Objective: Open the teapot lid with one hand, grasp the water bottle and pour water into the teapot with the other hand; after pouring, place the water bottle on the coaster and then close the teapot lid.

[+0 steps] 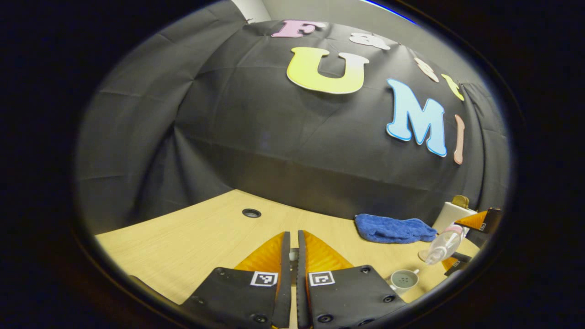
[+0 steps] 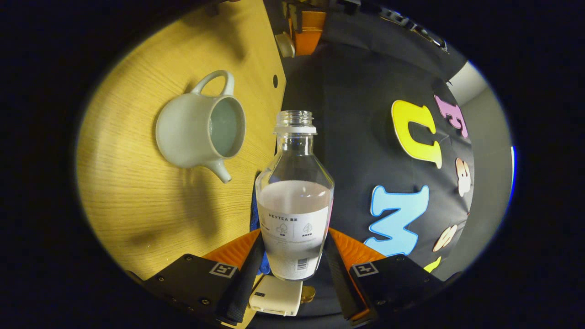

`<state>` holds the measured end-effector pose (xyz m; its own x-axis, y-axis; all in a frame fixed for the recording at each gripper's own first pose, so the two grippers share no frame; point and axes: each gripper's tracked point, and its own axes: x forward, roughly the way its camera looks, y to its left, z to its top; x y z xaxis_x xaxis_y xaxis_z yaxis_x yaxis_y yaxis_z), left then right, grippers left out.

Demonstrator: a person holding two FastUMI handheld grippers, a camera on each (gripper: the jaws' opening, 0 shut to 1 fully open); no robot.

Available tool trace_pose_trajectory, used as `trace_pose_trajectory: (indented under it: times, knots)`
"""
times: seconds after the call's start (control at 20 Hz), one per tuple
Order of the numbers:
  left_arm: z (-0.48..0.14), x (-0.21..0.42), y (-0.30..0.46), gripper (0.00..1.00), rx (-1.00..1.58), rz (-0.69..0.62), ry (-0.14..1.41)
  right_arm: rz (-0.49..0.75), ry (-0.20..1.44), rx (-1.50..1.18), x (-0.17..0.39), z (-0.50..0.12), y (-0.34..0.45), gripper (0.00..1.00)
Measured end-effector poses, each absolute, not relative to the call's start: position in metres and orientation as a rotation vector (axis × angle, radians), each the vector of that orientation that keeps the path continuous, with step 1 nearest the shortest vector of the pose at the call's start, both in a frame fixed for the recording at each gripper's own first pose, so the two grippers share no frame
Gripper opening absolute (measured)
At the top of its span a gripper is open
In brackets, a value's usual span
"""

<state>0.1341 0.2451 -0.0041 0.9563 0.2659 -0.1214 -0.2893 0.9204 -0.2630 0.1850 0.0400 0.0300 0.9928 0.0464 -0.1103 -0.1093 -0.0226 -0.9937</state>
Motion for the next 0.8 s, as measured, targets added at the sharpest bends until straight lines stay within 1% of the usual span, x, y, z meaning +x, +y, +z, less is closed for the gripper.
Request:
trace_pose_trajectory:
  times: [0.25, 0.55, 0.8]
  knots:
    - [-0.004, 0.134, 0.244, 0.11, -0.283, 0.286, 0.084, 0.143, 0.137, -1.405, 0.190, 0.017, 0.022, 0.76]
    - [-0.003, 0.134, 0.243, 0.12, -0.263, 0.282, 0.081, 0.148, 0.210, -1.039, 0.204, 0.015, 0.006, 0.76]
    - [0.006, 0.132, 0.242, 0.12, -0.243, 0.263, 0.049, 0.076, 0.184, -0.806, 0.214, 0.035, -0.026, 0.76]
